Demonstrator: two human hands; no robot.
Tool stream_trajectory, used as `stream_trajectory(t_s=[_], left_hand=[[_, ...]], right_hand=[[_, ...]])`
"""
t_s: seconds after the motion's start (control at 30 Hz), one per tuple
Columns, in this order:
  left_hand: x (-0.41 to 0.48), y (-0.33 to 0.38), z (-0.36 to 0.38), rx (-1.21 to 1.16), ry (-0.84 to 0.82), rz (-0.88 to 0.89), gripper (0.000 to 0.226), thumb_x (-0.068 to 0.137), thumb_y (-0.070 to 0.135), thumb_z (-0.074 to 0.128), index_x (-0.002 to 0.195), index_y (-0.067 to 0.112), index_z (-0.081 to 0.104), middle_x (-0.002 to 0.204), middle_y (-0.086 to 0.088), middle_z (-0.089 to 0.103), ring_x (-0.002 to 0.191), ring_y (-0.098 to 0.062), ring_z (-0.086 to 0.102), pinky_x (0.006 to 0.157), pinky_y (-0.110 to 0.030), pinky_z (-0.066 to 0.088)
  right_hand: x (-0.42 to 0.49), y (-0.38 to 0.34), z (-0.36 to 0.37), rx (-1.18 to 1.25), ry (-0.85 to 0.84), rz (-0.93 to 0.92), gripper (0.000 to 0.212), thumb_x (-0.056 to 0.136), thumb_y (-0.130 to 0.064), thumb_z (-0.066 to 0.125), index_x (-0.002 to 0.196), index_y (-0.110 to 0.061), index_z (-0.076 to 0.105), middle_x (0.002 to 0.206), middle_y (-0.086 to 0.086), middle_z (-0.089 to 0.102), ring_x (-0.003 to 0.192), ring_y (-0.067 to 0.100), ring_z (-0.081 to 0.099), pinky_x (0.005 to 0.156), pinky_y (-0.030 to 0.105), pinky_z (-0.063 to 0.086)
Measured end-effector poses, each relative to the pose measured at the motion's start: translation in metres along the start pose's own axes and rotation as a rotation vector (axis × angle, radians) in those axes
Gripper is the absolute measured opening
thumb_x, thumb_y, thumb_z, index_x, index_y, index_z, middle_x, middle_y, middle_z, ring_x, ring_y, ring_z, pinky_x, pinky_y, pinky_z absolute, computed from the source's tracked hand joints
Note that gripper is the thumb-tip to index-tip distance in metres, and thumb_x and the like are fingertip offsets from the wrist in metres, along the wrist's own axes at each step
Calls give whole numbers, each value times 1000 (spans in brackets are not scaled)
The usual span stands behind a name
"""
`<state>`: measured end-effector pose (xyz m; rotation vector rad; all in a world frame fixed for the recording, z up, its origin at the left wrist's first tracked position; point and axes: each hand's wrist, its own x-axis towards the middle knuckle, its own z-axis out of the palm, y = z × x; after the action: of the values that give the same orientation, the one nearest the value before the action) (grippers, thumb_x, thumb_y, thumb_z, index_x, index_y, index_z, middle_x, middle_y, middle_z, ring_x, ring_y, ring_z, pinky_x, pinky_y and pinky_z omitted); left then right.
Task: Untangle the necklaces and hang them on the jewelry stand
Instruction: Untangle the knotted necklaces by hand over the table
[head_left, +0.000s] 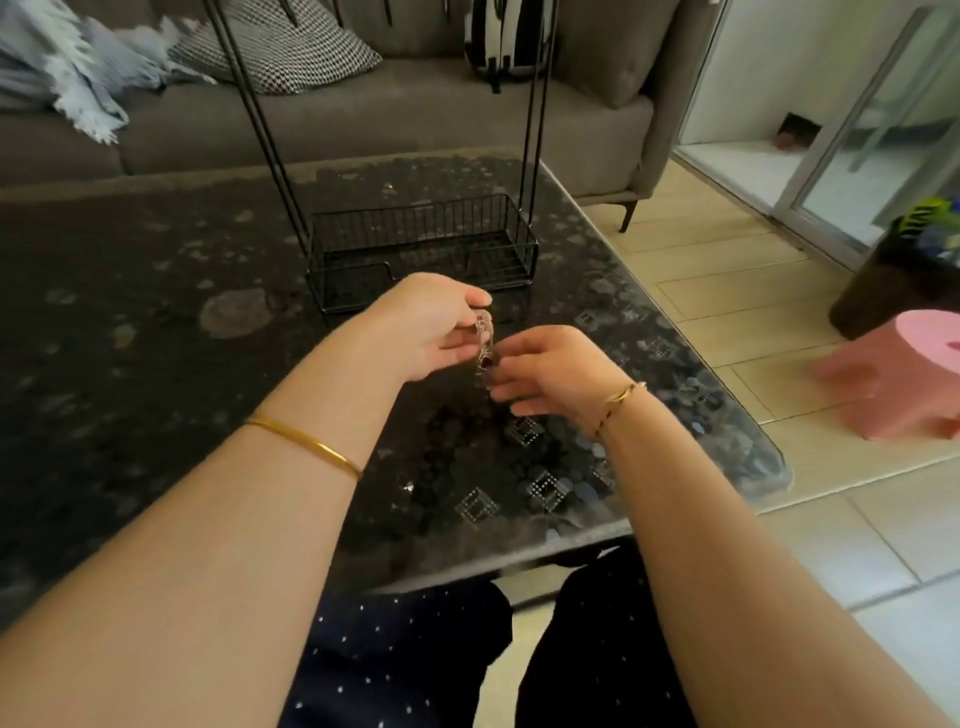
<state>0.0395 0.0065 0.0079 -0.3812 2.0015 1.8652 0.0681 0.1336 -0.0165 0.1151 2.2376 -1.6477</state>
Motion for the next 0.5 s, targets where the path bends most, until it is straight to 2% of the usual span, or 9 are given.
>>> stream_trajectory(t_s=[0.07, 0.13, 0.23, 0.3, 0.4, 0.5], left_hand=[[-1, -2, 0, -3, 2, -9, 31, 95, -5, 38, 99, 15, 62, 89, -5, 63, 78, -14, 61, 76, -28, 50], [1, -4, 1, -42, 0, -27, 33, 94, -4, 36, 92, 16, 61, 85, -3, 61, 72, -13, 60, 75, -28, 48], [7, -3, 1, -37, 26, -10, 32, 91, -2, 35, 91, 15, 61, 79, 0, 58, 62, -11, 54, 72, -28, 45], [12, -5, 0, 12, 25, -16, 26, 93, 2, 39, 94, 14, 62, 79, -1, 57, 60, -10, 51, 73, -29, 45], [19, -12, -2, 106, 5, -73, 12, 91, 14, 54, 98, 14, 64, 78, 0, 59, 61, -10, 52, 78, -31, 44], [23, -18, -5, 185, -1, -80, 9, 86, 13, 61, 94, 16, 65, 73, 4, 58, 58, -9, 51, 76, -31, 45]], right_hand=[[3, -1, 3, -103, -23, -12, 9, 91, -8, 53, 89, -13, 60, 85, 9, 67, 66, 13, 59, 58, 22, 47], [10, -3, 2, -183, 11, -53, 20, 92, -9, 53, 73, -15, 57, 71, 3, 61, 56, 11, 53, 50, 19, 42], [19, -2, -2, -273, 80, -84, 24, 91, -10, 53, 68, -16, 56, 61, 1, 56, 49, 11, 47, 44, 18, 41], [26, -1, -4, -347, 144, -95, 26, 89, -11, 55, 64, -20, 57, 60, 1, 57, 52, 14, 50, 52, 24, 47], [42, -5, -2, -455, 274, -109, 23, 86, -15, 55, 64, -21, 61, 74, 8, 65, 69, 24, 59, 71, 37, 53], [50, -13, 6, -491, 399, -168, 17, 86, -13, 54, 77, -12, 69, 82, 8, 68, 77, 24, 62, 72, 36, 54]])
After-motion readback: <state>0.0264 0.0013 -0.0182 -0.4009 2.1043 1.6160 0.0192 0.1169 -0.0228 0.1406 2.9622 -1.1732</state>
